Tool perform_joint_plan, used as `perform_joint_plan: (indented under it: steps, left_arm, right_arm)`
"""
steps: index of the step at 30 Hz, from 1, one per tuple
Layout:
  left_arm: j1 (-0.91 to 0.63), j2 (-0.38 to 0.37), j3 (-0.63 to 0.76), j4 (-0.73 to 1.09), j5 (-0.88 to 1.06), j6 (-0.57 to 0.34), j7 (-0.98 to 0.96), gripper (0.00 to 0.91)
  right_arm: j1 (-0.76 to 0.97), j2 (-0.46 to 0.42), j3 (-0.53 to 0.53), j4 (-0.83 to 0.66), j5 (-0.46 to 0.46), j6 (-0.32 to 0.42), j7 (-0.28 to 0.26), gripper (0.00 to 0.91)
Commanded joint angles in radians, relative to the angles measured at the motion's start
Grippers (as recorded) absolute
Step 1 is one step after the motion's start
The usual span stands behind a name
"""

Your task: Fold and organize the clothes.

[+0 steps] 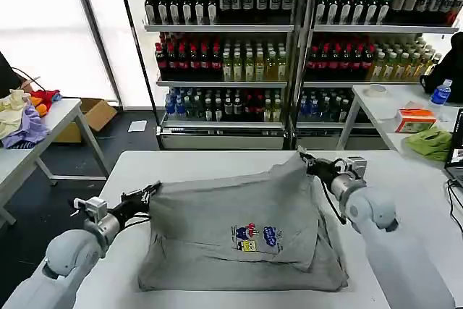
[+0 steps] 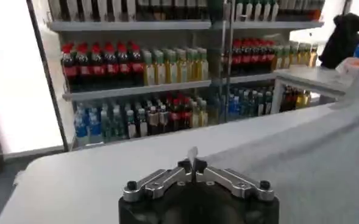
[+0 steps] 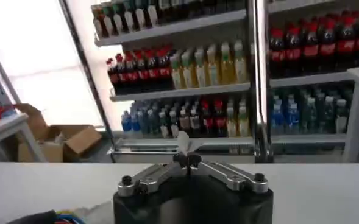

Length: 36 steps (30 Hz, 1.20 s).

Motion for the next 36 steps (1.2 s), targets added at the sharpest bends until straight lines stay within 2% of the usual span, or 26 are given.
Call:
perform_joint_plan:
  steps: [1,6,9,16,18,19,20,21,22,23,26,30,33,36]
  left_arm:
    - [0.272,0.033,-0.163,-0.189,0.059,0.015,-0.005,0.010]
    - [0.403,0.026,-0.241,-0.273,0.087,0.027,-0.012,0.010]
    - [0.471,-0.002,-0.255,-0.318,0.136,0.019,-0.026,0.010]
    - [0.614,-0.081,-0.246,-0.380,0.212,-0.004,-0.089,0.020]
    - [0.637,-0.105,-0.221,-0.383,0.237,-0.008,-0.097,0.171]
    - [0.646,-0.112,-0.213,-0.385,0.243,-0.008,-0.097,0.655]
    - [0.653,-0.119,-0.206,-0.386,0.251,-0.007,-0.098,0.907]
    - [0.662,-0.130,-0.193,-0.385,0.270,-0.002,-0.098,0.907]
    - [0.663,-0.135,-0.184,-0.380,0.284,0.000,-0.096,0.907]
    - [0.662,-0.139,-0.180,-0.378,0.291,0.000,-0.095,0.907]
    - [0.642,-0.154,-0.179,-0.368,0.305,0.014,-0.099,0.907]
    - [0.620,-0.161,-0.250,-0.394,0.280,0.035,-0.114,0.907]
    - [0.621,-0.162,-0.324,-0.412,0.251,0.036,-0.133,0.907]
    - [0.631,-0.183,-0.340,-0.444,0.247,0.030,-0.171,0.907]
  right_arm:
    - [-0.279,-0.043,0.138,0.284,0.009,-0.004,0.024,0.000]
    - [-0.444,-0.002,0.178,0.349,-0.039,-0.005,0.037,0.000]
    - [-0.540,0.035,0.194,0.383,-0.115,-0.005,0.031,0.000]
    - [-0.694,0.108,0.240,0.426,-0.167,-0.005,0.053,0.000]
    - [-0.715,0.114,0.247,0.417,-0.174,-0.004,0.059,0.000]
    - [-0.720,0.117,0.246,0.411,-0.183,-0.005,0.064,0.000]
    - [-0.722,0.118,0.246,0.406,-0.192,-0.005,0.065,0.000]
    - [-0.724,0.119,0.243,0.392,-0.219,-0.005,0.061,0.000]
    - [-0.721,0.119,0.237,0.380,-0.235,-0.005,0.060,0.202]
    - [-0.718,0.121,0.233,0.373,-0.257,-0.005,0.061,0.907]
    - [-0.707,0.131,0.231,0.360,-0.266,-0.003,0.039,0.907]
    - [-0.691,0.131,0.268,0.367,-0.245,0.028,-0.014,0.907]
    - [-0.686,0.126,0.309,0.369,-0.243,0.107,-0.057,0.907]
    - [-0.680,0.128,0.363,0.350,-0.270,0.234,-0.111,0.907]
